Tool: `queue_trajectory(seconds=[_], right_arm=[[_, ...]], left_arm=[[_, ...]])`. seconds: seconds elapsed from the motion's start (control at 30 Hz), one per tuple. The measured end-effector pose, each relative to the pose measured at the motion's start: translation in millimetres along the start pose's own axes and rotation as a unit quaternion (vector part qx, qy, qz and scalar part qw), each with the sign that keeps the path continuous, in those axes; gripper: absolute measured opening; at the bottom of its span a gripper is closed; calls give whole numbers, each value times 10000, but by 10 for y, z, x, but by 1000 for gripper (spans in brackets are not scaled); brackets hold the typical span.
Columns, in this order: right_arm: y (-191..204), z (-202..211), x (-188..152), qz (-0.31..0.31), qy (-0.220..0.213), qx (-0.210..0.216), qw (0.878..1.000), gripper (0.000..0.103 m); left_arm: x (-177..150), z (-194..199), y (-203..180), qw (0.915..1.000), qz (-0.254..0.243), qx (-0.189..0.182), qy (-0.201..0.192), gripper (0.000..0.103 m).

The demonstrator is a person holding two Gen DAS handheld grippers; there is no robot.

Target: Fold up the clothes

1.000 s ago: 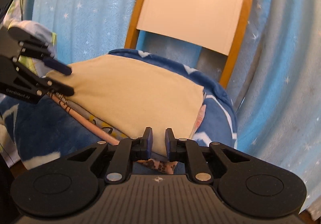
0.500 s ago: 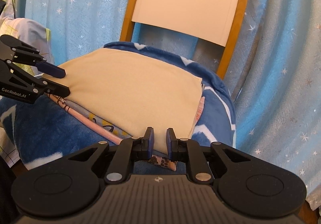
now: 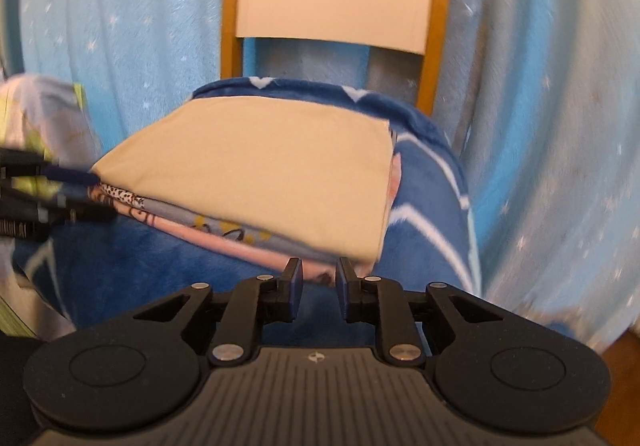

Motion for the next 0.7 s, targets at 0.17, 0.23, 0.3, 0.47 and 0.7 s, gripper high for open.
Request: queue_trajectory(seconds=[0.17,0.23,0.3,0.47,0.7], right_arm=[[60,0,-169,-417,64,-66,9991,32],[73,10,-205,-583,-16,-182,9981,34],[86,12,-237,-755,-66,-278,9967,37],[162,42,-315,-909,-172,-406,9949,55],[270,95,-383,-730,-384,-662,9944,70]], left_arm=[[-152,-11,-80,9990,-153,412,65,63],[-172,2,-66,9983,-48,575,6,67],[-190,22,-35,9978,102,649,-25,68],[-246,24,5,9968,236,760,-36,79],[-311,-24,-14,9972,289,681,-54,102]])
Point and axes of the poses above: each gripper's, at about its wrist camera, not at the fingertips, and z roughly against the way its jaws point, y to its left, x to its top, the point moved 3 cm from there along -z, roughly the way its jaws point, and after that the axes turned 10 degrees about -y, right-handed, at the moved point
